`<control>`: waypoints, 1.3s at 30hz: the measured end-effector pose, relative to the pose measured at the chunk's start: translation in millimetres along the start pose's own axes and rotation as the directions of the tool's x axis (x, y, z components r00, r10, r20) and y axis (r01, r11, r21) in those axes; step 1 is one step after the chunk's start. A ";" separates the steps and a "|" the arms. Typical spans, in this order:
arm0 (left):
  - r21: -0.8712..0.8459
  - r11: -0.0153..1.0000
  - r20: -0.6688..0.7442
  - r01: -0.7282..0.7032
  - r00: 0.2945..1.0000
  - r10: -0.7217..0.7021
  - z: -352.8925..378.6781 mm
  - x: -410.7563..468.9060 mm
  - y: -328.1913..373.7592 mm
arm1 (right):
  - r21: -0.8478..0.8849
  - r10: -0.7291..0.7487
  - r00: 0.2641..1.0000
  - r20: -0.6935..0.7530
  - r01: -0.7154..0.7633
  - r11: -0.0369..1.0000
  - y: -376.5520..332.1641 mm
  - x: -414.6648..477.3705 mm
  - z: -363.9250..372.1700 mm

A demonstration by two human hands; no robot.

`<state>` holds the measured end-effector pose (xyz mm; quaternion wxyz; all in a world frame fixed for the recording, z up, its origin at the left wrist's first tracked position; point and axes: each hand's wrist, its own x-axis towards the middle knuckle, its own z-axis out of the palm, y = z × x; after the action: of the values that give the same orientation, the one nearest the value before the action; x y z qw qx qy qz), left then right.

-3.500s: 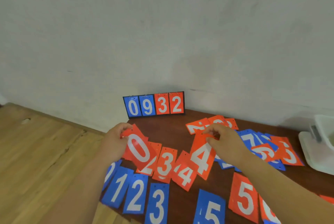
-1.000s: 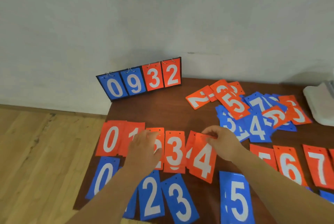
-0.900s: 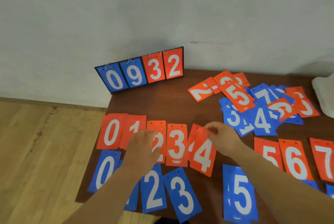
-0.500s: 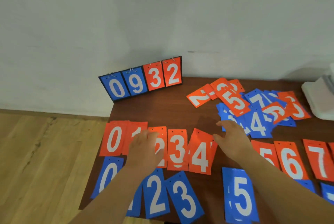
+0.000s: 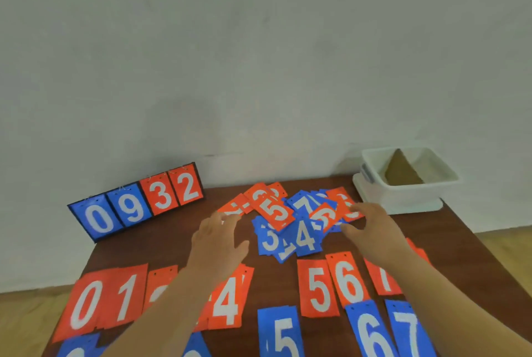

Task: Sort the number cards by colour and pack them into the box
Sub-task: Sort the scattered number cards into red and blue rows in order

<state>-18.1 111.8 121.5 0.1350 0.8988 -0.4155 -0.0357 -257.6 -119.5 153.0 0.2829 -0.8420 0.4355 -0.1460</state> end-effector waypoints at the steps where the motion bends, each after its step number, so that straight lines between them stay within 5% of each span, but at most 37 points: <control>1: -0.013 1.000 -0.004 0.017 1.000 -0.017 1.9 -1.8 15.4 | 0.007 -0.010 1.000 -0.012 0.010 1.000 12.6 1.1 -14.2; 15: -0.024 0.993 -0.076 0.117 0.990 -0.118 16.3 -35.7 146.2 | 0.025 -0.047 0.998 0.042 0.046 0.999 131.8 6.3 -110.8; 27: 0.010 0.973 0.006 0.230 0.973 -0.230 21.9 -8.1 105.2 | 0.014 -0.056 0.981 0.187 0.054 0.998 116.0 52.2 -53.2; 39: -0.043 0.958 0.251 0.283 0.931 -0.264 96.0 96.1 34.9 | -0.017 0.077 0.950 0.302 -0.075 0.997 106.7 155.6 48.5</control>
<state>1.9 -2.9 43.4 0.1123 0.9307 -0.2979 -0.1800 -213.2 -278.7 49.8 0.3492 -0.8378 0.4196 -0.0032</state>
